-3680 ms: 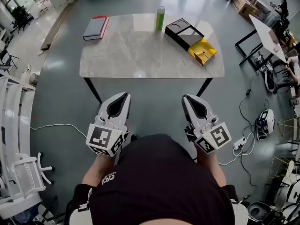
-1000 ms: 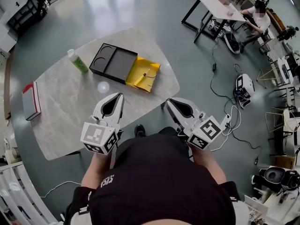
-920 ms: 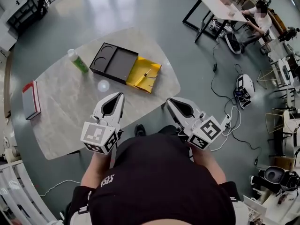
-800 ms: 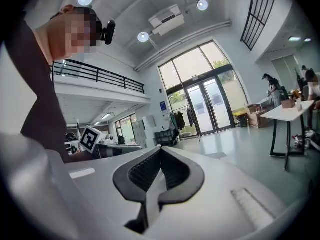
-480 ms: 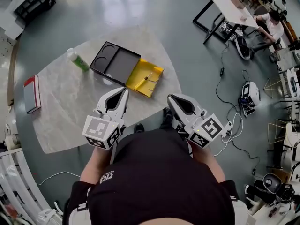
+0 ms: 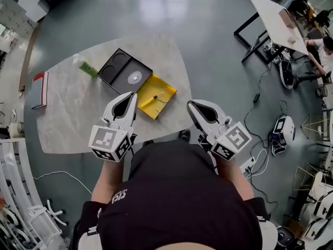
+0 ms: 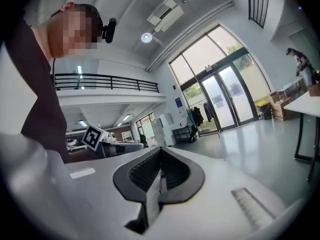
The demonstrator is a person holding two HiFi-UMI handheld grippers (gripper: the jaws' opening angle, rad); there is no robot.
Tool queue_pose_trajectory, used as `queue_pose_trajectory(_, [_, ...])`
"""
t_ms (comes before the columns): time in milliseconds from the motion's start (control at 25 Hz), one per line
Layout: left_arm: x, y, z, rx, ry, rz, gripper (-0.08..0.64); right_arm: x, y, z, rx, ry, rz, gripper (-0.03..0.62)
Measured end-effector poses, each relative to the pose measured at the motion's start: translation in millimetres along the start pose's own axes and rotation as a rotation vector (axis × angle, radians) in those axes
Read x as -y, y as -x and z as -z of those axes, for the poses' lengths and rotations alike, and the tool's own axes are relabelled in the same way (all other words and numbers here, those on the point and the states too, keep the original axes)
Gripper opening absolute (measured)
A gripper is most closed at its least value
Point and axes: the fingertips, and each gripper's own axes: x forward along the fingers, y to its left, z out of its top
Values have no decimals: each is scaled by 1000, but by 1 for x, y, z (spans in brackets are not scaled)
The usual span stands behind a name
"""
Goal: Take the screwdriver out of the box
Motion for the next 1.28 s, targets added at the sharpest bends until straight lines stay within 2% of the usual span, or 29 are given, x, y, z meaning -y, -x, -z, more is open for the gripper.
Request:
queue_pose_trajectory(200, [11,-18,-1,-24,-4,-79,2,28,8,2,-55,-20,-108,14])
queue_pose_trajectory(320, [11,-26,13,-98,-30,-95,2,38,7,6,-84,-21,-143,14])
queue_pose_trajectory(480, [4,-33,42,-199,-40,-91,2,45,-3,12,-83,-38,-151,14])
queue_pose_trajectory(800, [0,-56,76,-285,-76,35,2,38,-29,37,-128,-104,-135,14])
queue_pose_trajectory(1040, [-14,-68,127,-481,-129,102,3,37,-47,52,-158,-145,-103,14])
queue_pose_trajectory(1280, [-16,-83,160,-580,-132,179,5,32,-56,72,-204,-181,-109,14])
